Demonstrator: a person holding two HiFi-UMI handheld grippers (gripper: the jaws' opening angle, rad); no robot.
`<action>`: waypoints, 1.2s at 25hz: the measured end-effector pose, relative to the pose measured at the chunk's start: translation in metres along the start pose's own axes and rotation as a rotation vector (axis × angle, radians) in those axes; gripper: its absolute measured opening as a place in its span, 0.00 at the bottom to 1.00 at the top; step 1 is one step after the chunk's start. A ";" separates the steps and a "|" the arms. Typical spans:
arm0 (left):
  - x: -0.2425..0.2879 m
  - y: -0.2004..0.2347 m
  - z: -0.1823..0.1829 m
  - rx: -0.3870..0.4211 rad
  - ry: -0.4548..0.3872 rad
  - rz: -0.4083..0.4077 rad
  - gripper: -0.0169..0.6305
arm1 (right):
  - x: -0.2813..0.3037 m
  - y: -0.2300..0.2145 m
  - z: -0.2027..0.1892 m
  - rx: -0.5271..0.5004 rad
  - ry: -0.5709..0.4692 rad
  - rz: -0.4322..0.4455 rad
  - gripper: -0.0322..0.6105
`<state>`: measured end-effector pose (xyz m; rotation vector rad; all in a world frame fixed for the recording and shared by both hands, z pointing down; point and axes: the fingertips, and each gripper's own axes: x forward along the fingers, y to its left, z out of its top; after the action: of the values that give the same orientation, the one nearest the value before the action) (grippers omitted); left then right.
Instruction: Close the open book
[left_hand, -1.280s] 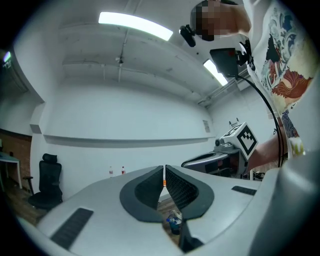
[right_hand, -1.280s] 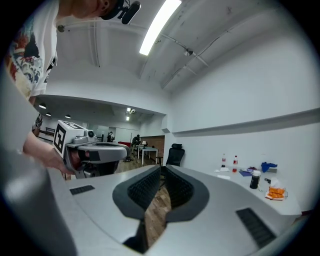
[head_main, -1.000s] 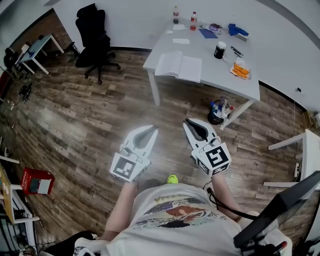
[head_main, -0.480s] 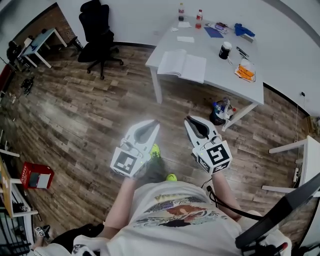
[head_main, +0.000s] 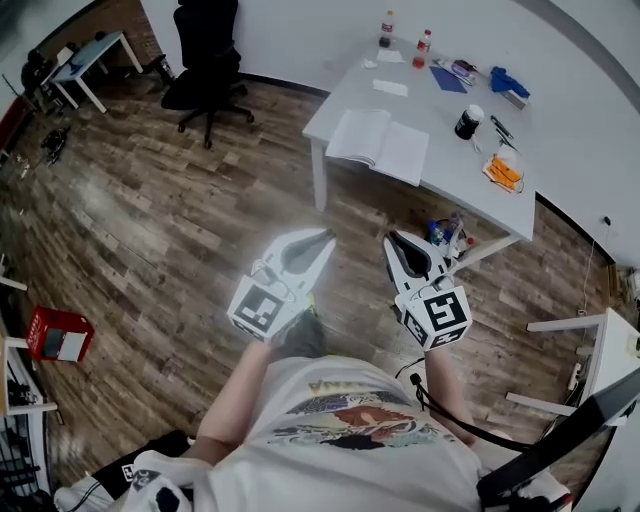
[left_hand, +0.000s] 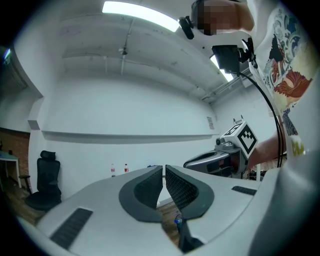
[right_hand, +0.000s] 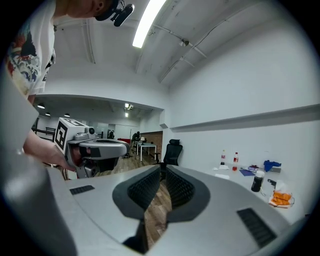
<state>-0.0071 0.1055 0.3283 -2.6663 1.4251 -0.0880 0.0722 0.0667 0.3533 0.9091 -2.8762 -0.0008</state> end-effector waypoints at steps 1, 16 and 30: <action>0.005 0.009 -0.001 0.001 -0.003 0.000 0.05 | 0.010 -0.006 0.000 0.000 0.005 -0.001 0.09; 0.099 0.152 -0.020 0.006 -0.019 -0.129 0.05 | 0.157 -0.072 0.013 -0.041 0.061 -0.101 0.09; 0.153 0.222 -0.059 -0.034 0.014 -0.186 0.05 | 0.237 -0.114 -0.013 -0.046 0.144 -0.126 0.10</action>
<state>-0.1110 -0.1481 0.3569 -2.8248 1.1896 -0.1004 -0.0534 -0.1622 0.3903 1.0353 -2.6716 -0.0131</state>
